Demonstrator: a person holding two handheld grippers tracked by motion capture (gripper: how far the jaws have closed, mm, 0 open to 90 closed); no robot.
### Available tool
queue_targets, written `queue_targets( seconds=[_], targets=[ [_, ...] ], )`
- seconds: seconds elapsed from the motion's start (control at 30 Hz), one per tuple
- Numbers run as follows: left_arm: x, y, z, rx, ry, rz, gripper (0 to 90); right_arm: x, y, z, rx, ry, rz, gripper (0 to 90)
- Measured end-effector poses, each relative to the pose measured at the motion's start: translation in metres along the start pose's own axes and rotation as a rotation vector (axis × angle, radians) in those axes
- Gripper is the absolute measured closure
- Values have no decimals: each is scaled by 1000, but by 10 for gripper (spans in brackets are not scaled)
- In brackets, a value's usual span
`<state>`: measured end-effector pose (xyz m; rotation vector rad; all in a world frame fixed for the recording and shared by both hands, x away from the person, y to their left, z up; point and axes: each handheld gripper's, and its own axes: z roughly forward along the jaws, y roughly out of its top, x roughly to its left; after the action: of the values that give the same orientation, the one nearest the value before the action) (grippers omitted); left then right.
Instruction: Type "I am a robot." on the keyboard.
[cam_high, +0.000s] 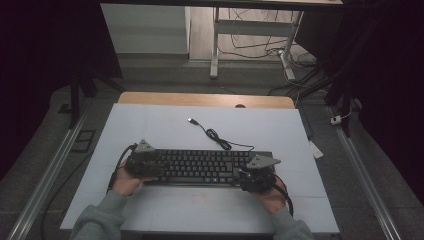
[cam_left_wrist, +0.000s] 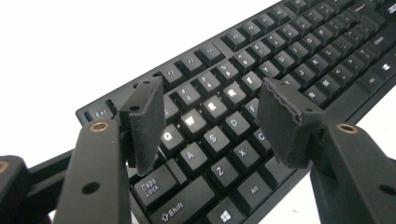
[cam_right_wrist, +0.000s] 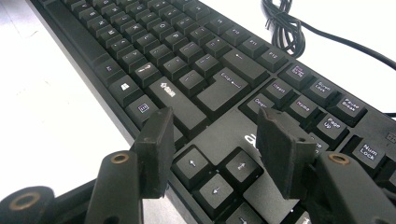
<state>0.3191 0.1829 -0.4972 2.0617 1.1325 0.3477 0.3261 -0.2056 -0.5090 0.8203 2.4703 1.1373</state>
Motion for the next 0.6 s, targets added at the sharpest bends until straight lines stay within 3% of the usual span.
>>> queue_targets(
  seconds=[0.1,0.23,0.43,0.6],
  targets=[
    [1,8,3,31,-19,8,416,0,0,1,-3,3,1,470],
    [0,19,7,47,-6,23,420,1,1,1,-4,5,-2,470],
    [-4,25,13,61,-26,61,513,0,1,1,-6,2,-1,470],
    [-9,24,23,93,-52,102,659,1,1,2,1,5,-3,470]
  ],
)
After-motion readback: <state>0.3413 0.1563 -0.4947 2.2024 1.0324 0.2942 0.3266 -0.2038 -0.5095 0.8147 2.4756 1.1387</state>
